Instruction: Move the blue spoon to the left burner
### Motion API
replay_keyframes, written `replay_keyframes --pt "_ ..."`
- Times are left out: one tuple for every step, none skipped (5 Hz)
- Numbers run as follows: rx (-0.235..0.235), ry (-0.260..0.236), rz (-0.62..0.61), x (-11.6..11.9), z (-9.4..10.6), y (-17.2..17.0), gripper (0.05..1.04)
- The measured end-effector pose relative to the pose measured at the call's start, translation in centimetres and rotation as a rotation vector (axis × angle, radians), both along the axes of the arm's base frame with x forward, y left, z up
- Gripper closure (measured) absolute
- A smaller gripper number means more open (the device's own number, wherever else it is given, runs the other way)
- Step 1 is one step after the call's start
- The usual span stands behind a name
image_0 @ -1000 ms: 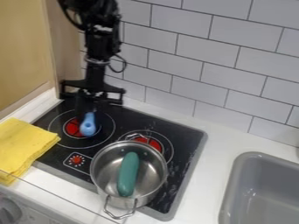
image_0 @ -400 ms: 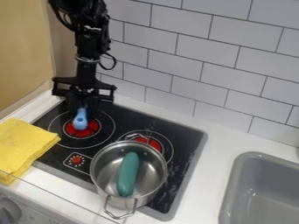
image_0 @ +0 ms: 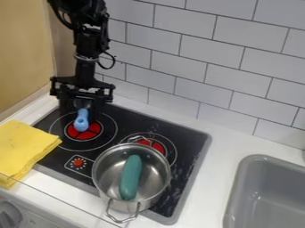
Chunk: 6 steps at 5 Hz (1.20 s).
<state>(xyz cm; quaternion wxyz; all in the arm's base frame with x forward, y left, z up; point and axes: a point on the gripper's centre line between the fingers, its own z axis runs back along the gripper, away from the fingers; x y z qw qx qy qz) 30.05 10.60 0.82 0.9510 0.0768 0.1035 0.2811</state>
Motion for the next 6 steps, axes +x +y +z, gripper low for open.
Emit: replay_keyframes --pt "0.022 -0.003 0.018 -0.4 2.0 0.1 0.062" --pt "0.047 -0.023 0.008 -0.5 4.6 -0.5 0.079" --pt "0.072 -0.095 -0.045 0.2 7.0 -3.0 0.085" --pt "0.065 -0.066 -0.180 -0.9 7.0 -7.4 0.085" --pt "0.062 -0.006 -0.330 -2.4 6.9 -10.3 0.085" --pt "0.024 -0.097 -0.432 -3.6 8.7 -14.6 0.085"
